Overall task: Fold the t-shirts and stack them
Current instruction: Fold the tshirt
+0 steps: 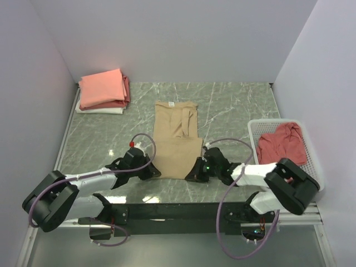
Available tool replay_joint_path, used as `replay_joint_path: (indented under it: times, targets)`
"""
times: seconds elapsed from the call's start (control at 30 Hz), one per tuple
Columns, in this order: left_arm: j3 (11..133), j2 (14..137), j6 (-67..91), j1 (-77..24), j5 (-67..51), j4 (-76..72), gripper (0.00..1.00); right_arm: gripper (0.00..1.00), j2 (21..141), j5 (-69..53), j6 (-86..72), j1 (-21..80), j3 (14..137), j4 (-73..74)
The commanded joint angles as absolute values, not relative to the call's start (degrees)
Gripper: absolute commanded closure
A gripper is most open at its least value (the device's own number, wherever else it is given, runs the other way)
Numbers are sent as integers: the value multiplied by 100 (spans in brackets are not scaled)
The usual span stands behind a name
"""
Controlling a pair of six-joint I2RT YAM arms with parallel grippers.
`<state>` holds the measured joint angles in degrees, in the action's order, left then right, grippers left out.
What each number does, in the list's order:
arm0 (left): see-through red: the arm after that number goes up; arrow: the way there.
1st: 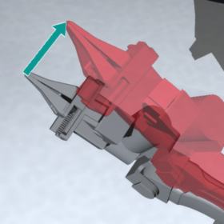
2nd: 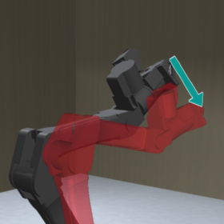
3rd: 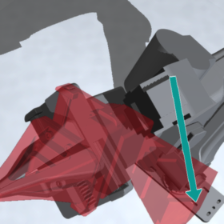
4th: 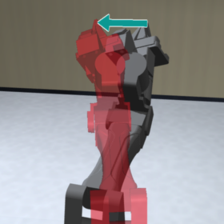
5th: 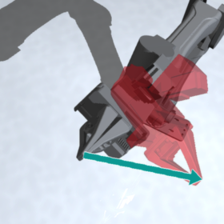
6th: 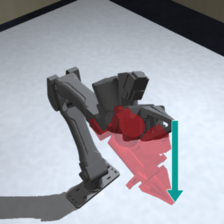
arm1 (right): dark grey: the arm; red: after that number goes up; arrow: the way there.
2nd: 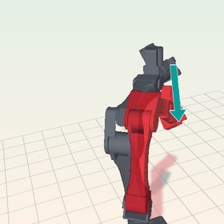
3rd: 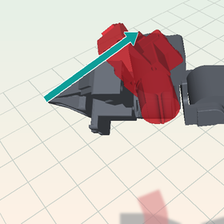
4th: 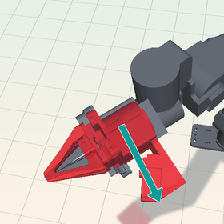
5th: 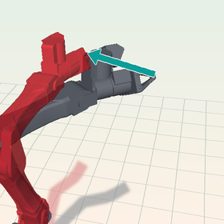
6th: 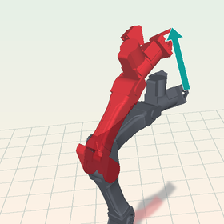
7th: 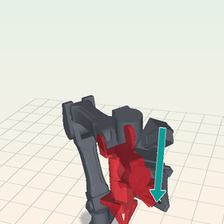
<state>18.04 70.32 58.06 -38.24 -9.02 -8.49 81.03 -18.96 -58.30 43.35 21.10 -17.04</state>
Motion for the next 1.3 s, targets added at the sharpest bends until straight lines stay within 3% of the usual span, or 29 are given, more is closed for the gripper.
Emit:
replay_joint_path:
  times: [0.0,0.37,0.5,0.67,0.83,1.03,1.27]
  targets:
    - [1652,6777,5827,-3841,-625,-537,96,84,7430,-1801,-5915,4052,1724,-1513]
    - [1837,5986,5739,-3700,-501,183,93,82,5547,-1609,-5362,3076,1204,-45]
    - [2030,5582,5792,-3656,-352,684,75,81,5134,-1608,-5309,3032,1239,351]
    - [1978,5186,5924,-3656,-369,940,71,80,4738,-1696,-5396,3050,1423,457]
    - [1890,5124,6047,-3656,-317,1036,72,80,5018,-1670,-5274,3059,1758,493]
    - [1670,4825,6170,-3656,-193,1055,53,80,5624,-1775,-5326,3103,1556,-139]
    - [1635,5071,6152,-3656,-272,932,55,80,5915,-1618,-5282,3138,1345,-176]
